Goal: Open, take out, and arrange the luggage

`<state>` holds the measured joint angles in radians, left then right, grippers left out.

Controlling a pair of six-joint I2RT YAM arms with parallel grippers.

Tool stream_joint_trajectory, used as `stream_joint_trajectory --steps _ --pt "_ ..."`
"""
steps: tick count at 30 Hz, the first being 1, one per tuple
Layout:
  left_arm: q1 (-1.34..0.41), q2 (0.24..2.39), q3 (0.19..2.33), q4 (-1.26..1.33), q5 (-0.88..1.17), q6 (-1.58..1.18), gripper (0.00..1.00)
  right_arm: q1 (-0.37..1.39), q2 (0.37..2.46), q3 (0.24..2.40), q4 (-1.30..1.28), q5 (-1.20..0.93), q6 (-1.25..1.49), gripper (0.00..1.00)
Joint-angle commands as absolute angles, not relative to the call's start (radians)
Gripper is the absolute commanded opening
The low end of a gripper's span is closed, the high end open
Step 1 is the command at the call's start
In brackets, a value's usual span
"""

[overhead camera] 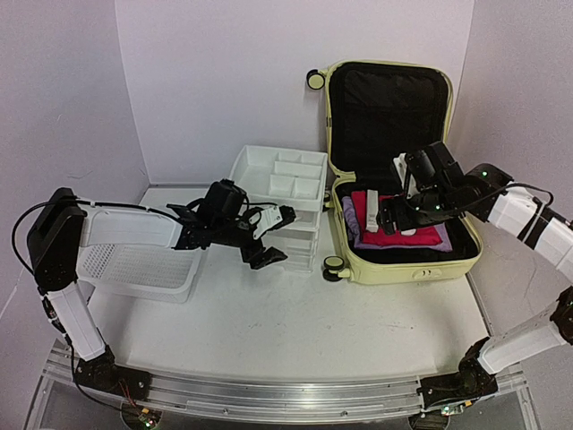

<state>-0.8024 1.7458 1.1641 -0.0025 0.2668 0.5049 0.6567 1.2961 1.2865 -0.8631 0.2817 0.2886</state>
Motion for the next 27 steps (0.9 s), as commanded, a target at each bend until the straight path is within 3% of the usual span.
stream_joint_trajectory --steps 1,7,17,27 --pt "-0.801 1.776 1.233 -0.045 0.275 0.639 0.86 0.653 1.302 1.301 -0.833 0.295 0.284 0.92" --pt "-0.799 1.855 1.324 -0.149 0.279 0.678 0.85 0.652 1.304 1.292 -0.831 0.296 0.286 0.92" --pt "-0.801 1.801 1.286 -0.244 0.324 0.644 0.67 0.510 1.444 1.329 -0.827 0.134 0.305 0.97" --pt "-0.802 1.726 1.201 -0.249 0.357 0.571 0.60 0.337 1.767 1.549 -0.827 0.062 0.322 0.86"
